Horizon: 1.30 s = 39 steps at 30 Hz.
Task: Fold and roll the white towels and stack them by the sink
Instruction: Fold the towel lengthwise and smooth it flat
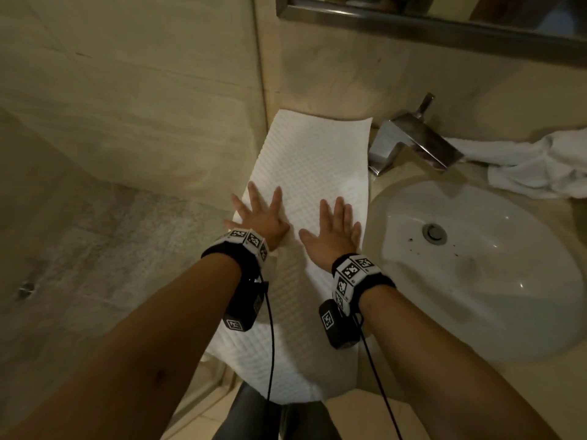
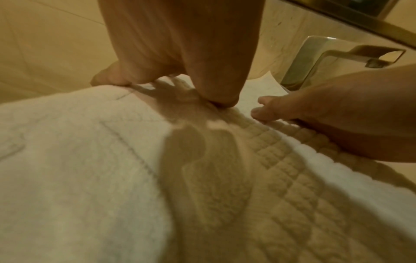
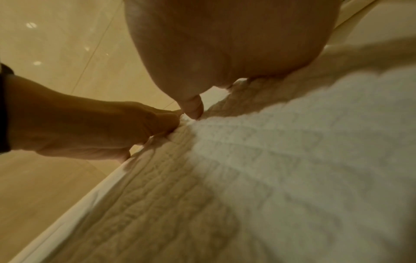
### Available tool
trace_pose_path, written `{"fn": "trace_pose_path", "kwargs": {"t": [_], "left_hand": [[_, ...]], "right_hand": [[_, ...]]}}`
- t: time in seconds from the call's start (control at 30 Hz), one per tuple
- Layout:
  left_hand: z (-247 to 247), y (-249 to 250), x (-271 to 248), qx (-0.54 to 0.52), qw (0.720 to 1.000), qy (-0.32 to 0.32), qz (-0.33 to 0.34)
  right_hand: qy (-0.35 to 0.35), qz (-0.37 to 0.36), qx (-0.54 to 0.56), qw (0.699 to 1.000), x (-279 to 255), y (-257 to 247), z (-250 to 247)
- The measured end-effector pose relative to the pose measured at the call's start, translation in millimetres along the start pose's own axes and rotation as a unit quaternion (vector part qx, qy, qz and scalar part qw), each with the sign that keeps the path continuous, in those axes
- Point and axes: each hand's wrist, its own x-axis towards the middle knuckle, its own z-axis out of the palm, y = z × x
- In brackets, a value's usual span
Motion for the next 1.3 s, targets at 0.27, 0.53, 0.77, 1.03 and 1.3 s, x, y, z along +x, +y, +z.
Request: {"fn": "trace_pose_path", "kwargs": {"t": [0.27, 0.53, 0.77, 1.03, 1.3], "left_hand": [[14.8, -16.5, -7.7, 0.034, 0.997, 0.068, 0.028], [39.3, -19.7, -26.9, 0.015, 0.995, 0.090, 0.025], [30.5, -39.9, -32.4, 0.020, 0.996, 0.055, 0.067], [4.6, -22.5, -19.0, 0.065, 0.996, 0.017, 0.066], [-47.4, 14.4, 46.3, 0.028, 0.992, 0.082, 0.092]], "right_hand": [[0.018, -0.018, -0.001, 1.000, -3.1, 2.4, 6.0], [0.141, -0.037, -0.028, 0.989, -10.4, -2.3, 18.5], [0.083, -0.028, -0.063, 0.994, -8.3, 10.1, 27.2], [0.058, 0.011, -0.031, 0.998, -3.8, -10.4, 11.8], [0.178, 0.003, 0.058, 0.982, 59.2, -43.7, -37.2]]}}
